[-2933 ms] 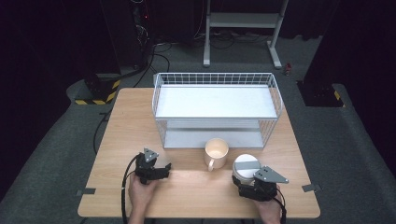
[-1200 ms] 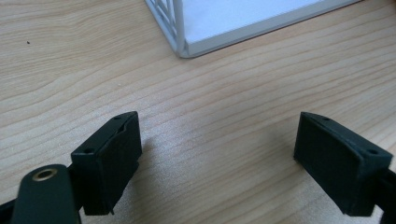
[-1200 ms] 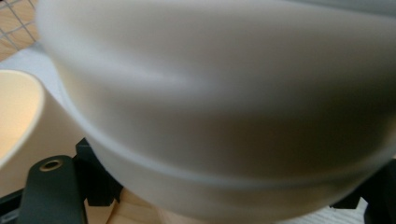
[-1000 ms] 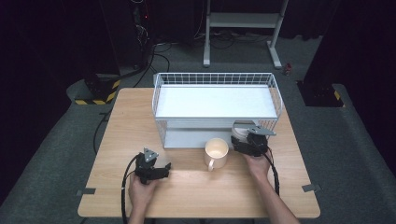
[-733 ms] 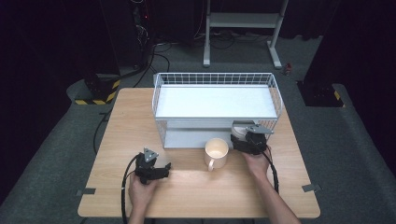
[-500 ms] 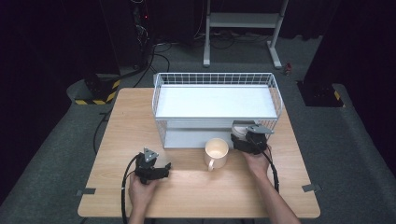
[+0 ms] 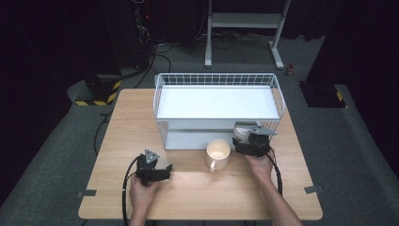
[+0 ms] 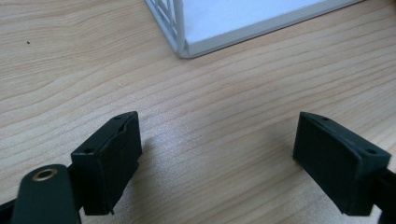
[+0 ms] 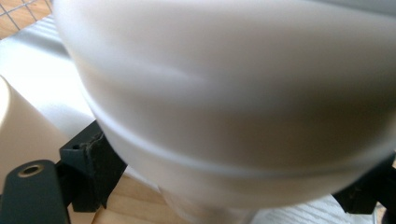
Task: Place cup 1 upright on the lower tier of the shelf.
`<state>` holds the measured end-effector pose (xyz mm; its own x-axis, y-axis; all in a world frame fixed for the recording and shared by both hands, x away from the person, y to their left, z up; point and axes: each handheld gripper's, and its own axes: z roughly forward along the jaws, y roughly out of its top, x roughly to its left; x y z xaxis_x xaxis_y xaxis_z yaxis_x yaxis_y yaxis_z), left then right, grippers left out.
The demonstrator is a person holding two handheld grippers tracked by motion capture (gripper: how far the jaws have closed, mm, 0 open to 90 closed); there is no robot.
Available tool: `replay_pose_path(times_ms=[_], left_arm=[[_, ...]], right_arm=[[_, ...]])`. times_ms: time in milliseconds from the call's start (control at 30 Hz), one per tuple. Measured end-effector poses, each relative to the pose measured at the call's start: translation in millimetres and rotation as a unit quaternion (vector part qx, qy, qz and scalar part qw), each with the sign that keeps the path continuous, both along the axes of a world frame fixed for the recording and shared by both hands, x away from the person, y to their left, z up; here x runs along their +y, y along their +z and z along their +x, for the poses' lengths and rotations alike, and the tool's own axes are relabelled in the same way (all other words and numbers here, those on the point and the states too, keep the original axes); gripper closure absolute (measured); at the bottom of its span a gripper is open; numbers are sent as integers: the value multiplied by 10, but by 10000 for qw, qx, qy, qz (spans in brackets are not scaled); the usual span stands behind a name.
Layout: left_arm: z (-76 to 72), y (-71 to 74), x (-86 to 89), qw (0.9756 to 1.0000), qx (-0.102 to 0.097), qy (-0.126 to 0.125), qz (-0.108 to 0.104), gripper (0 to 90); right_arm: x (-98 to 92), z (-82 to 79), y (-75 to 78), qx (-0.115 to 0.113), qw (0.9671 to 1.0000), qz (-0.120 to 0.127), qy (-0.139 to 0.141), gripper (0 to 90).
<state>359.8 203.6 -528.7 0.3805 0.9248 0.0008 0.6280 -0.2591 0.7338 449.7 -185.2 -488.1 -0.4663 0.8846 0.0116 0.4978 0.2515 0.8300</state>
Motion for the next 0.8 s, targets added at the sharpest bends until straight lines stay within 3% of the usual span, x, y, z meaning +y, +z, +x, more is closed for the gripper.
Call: replay_pose_path(times_ms=[333, 433, 467, 800], left_arm=[[1, 0, 1, 10000, 2, -4, 3, 154], [1, 2, 3, 10000, 10, -19, 20, 154], [1, 1, 3, 10000, 9, -14, 18, 154], [1, 1, 3, 10000, 8, -14, 17, 154]], right_arm=[[-69, -115, -41, 103, 9998, 25, -152, 164], [-81, -170, -51, 54, 9998, 74, -170, 209], [-75, -192, -57, -12, 9998, -41, -183, 217], [-44, -151, -78, 1, 9994, -129, -321, 257]])
